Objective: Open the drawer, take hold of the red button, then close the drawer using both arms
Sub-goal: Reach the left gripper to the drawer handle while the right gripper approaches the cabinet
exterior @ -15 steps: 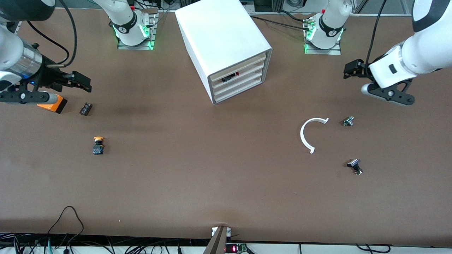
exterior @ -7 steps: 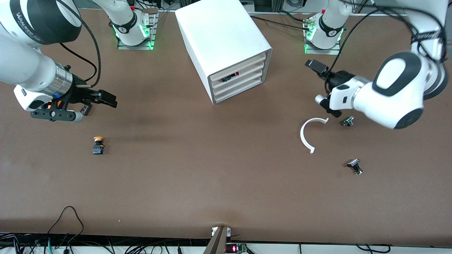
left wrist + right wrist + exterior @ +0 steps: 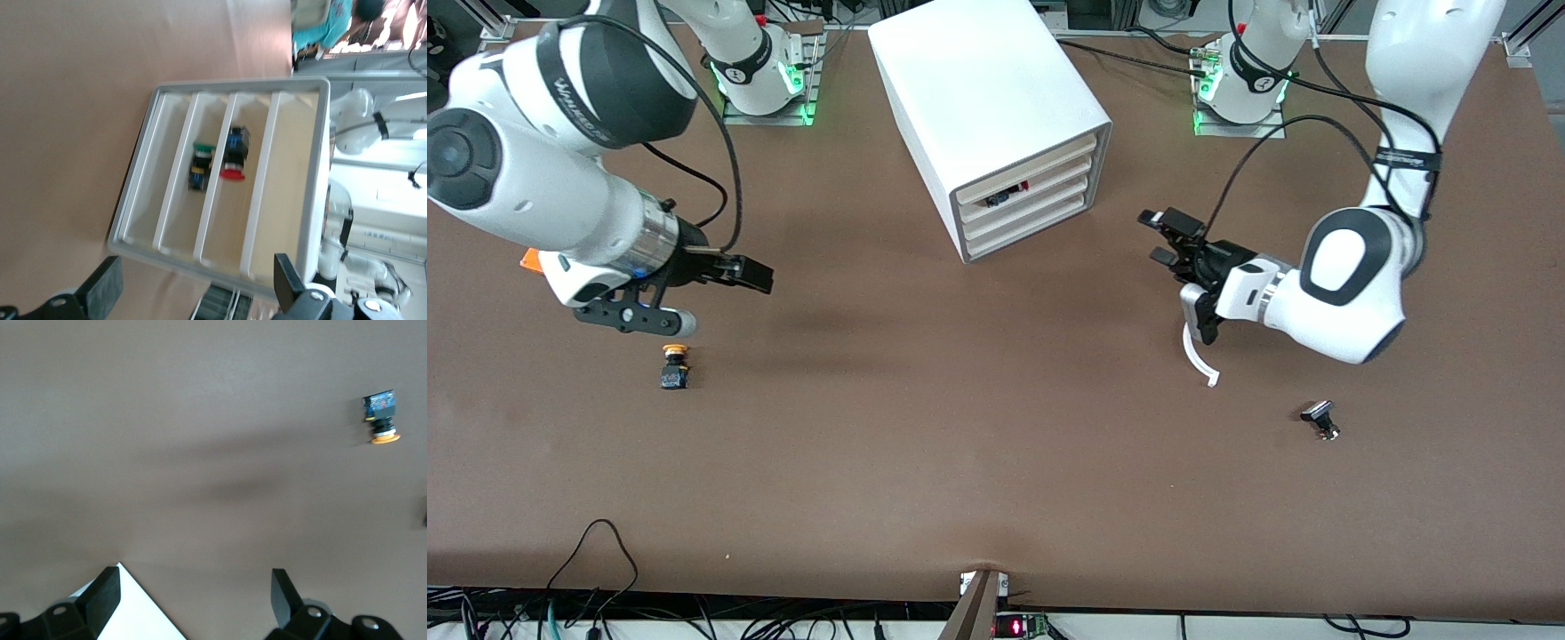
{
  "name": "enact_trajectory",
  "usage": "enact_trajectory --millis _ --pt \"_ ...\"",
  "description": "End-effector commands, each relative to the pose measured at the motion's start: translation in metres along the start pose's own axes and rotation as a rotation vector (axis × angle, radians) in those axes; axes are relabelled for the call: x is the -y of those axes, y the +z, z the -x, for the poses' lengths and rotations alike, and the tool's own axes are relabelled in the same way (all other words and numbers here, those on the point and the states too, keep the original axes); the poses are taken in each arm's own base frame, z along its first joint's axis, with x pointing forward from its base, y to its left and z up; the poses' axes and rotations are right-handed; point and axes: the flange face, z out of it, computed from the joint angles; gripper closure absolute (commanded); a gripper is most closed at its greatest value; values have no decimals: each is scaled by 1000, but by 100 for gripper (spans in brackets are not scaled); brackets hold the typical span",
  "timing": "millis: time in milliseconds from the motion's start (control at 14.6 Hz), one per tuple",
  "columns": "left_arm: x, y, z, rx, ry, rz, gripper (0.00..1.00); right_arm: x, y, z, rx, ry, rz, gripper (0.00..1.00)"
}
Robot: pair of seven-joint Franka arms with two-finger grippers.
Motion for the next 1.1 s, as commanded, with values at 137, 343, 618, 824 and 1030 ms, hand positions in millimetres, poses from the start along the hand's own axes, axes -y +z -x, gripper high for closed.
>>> enact_trajectory --millis 137,343,618,824,1030 --pt "-1 58 41 -102 57 13 1 49 15 -5 3 91 1 0" --pt "10 87 48 -100 55 -17 9 71 20 1 0 137 7 0" --pt "21 142 58 -221 99 21 9 100 32 14 1 191 24 0" --pt "26 171 71 -260 102 71 10 118 28 17 -14 211 10 0" --pt "30 176 77 -259 123 79 15 132 25 16 -26 232 -4 0"
